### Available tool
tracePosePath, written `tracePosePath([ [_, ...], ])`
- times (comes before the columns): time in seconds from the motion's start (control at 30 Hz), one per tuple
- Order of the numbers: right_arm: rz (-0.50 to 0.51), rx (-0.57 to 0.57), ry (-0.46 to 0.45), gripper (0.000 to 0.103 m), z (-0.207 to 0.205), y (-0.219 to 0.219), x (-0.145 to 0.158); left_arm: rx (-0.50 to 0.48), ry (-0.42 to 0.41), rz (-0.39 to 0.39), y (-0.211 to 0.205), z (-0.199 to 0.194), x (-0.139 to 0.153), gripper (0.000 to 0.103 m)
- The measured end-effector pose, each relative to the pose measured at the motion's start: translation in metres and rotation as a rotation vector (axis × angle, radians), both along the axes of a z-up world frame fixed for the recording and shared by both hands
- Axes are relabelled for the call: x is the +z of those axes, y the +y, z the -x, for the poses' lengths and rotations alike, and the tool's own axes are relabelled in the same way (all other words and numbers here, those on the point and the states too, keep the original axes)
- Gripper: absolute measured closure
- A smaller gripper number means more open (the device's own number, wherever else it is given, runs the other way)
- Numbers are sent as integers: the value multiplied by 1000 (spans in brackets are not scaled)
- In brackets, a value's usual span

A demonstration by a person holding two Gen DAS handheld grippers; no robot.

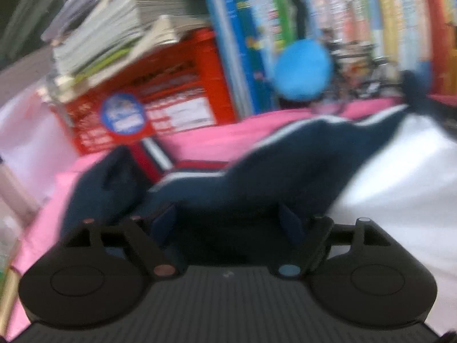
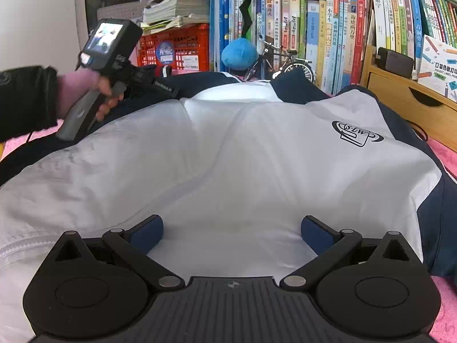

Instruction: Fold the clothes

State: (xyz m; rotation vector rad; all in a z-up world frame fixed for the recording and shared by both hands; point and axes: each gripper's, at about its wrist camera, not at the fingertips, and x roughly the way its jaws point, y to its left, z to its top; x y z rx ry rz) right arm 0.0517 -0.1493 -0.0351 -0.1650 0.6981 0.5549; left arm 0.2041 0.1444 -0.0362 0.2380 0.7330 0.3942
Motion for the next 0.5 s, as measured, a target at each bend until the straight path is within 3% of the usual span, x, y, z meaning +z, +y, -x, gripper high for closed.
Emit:
tracePosePath([
  [0.03,0,-1,0,0,0,0,0,5,2,-2,0,3,3,38],
  [0.2,0,-3,-2,0,1,0,-1,-126,-57,116,-18,48,24,38],
  [0.5,1,-2,-1,0,1,0,-1,-254,-68,155,-35,82,32,38],
])
